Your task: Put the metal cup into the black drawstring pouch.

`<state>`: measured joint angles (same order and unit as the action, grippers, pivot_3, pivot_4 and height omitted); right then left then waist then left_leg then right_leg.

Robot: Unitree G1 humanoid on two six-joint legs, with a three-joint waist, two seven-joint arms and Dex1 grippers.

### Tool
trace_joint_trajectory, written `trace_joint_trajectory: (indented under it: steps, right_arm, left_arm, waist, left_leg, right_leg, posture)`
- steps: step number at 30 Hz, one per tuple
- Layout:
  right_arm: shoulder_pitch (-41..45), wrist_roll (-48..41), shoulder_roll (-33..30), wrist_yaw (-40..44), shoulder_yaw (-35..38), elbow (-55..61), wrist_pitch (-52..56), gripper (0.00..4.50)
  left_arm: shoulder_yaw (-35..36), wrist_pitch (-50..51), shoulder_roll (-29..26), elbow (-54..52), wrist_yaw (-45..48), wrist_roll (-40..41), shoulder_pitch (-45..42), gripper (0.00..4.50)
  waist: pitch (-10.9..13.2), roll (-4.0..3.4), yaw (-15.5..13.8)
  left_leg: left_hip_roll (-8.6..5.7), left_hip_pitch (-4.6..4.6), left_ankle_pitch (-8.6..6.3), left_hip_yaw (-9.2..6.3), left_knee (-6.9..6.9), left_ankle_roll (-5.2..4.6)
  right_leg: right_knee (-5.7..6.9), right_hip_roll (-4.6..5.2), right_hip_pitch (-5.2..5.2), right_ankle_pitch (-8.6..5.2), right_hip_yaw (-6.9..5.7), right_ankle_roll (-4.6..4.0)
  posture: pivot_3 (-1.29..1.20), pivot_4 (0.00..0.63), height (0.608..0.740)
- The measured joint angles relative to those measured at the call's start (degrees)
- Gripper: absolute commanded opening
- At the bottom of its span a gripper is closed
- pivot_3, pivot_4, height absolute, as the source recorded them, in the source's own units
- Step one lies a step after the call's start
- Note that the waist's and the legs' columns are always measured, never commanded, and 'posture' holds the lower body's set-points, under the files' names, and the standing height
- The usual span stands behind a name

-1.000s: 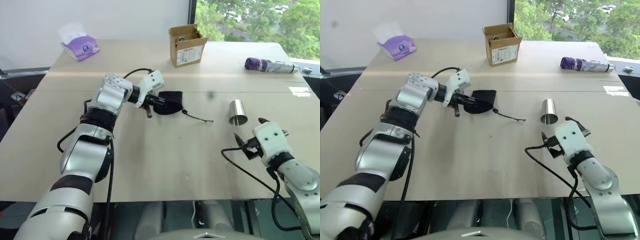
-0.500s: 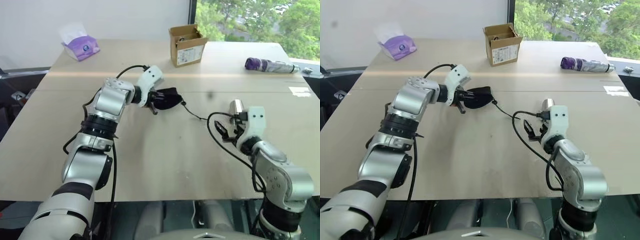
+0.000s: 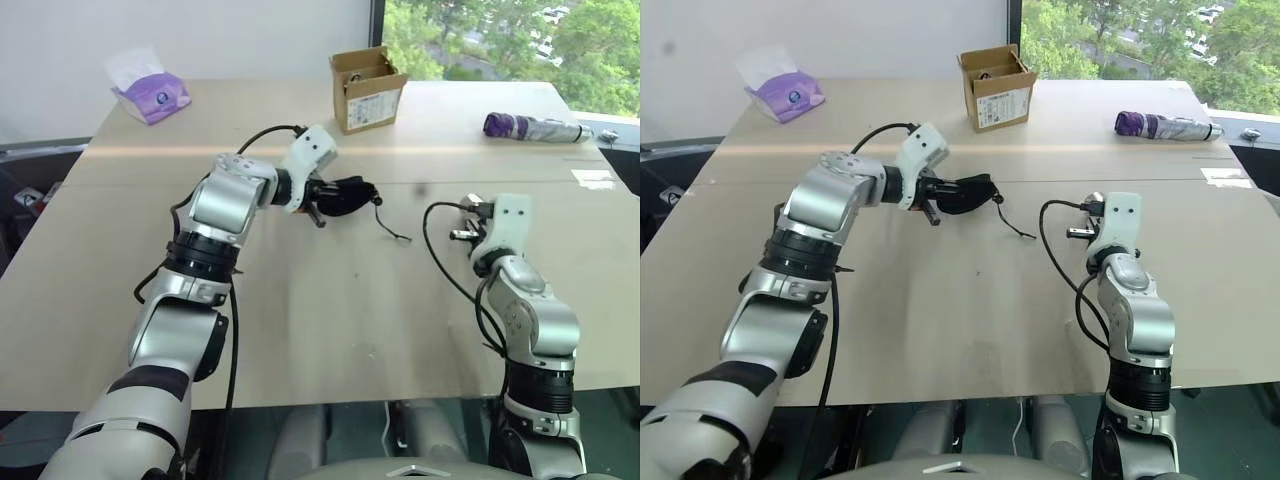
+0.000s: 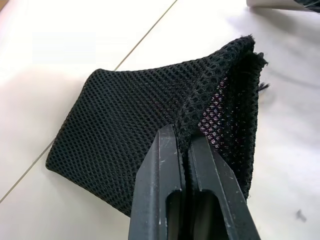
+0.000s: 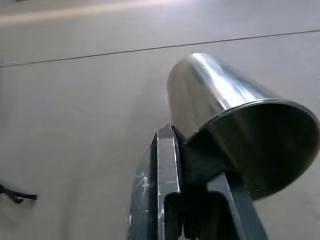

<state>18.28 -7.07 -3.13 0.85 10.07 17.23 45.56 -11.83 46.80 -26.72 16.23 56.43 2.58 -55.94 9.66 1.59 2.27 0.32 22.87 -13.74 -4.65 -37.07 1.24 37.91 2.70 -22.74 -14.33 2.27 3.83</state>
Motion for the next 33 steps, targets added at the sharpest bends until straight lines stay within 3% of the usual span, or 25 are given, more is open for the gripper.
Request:
trace_joint_trajectory:
  steps: [5, 7, 12, 25, 33]
  right_arm:
    - [-5.92, -6.55, -2.45, 7.5, -1.21, 8.31, 0.49, 0.05]
    - [-7.9, -12.46, -4.95, 12.88, -3.77, 16.83, 2.6, 0.05]
    - [-8.75, -18.71, -5.56, 17.4, -9.87, 22.75, 4.0, 0.05]
    - [-7.74, -9.39, -6.12, 16.42, -21.0, 7.95, -7.67, 0.05]
    - [-3.52, -1.47, -5.8, 15.82, -23.79, -2.91, -16.95, 0.05]
  left_arm:
    - [0.0, 3.47, 1.42, -0.34, -1.98, 1.43, -0.05, 0.0]
    - [-0.02, 5.37, 2.52, -0.34, -3.22, 1.91, -0.15, 0.0]
    - [-1.2, 6.85, 4.27, -0.35, -4.84, 2.2, -0.15, 0.0]
    - [-2.24, 10.74, 5.8, -4.96, -7.79, 4.1, 0.24, 0.0]
    - [-4.46, 14.49, 5.42, -13.0, -6.89, 7.45, 3.01, 0.0]
  waist:
    - [0.04, -0.07, 0.12]
    - [0.05, -0.07, 0.25]
    - [0.04, -0.06, 0.16]
    - [0.04, -0.06, 0.1]
    - [0.05, -0.06, 0.09]
  left_leg:
    - [0.0, 0.03, 0.0, -0.01, 0.01, -0.01]
    - [0.01, 0.01, 0.0, -0.01, 0.0, -0.01]
    - [0.01, -0.04, 0.0, -0.03, -0.04, -0.01]
    - [0.0, -0.02, 0.0, -0.01, -0.01, 0.0]
    - [0.0, -0.03, 0.0, -0.01, -0.02, 0.0]
  right_leg:
    - [-0.03, 0.0, -0.01, 0.0, 0.01, 0.01]
    - [-0.01, -0.01, -0.01, 0.0, 0.02, 0.01]
    - [0.02, -0.02, 0.05, 0.0, 0.0, 0.01]
    - [-0.03, -0.01, 0.02, 0.0, 0.02, 0.01]
    - [-0.03, -0.01, 0.02, 0.0, 0.03, 0.01]
  posture:
    - [0.0, 0.15, 0.74]
    - [0.0, 0.15, 0.74]
    - [0.0, 0.15, 0.74]
    - [0.0, 0.15, 0.74]
    - [0.0, 0.15, 0.74]
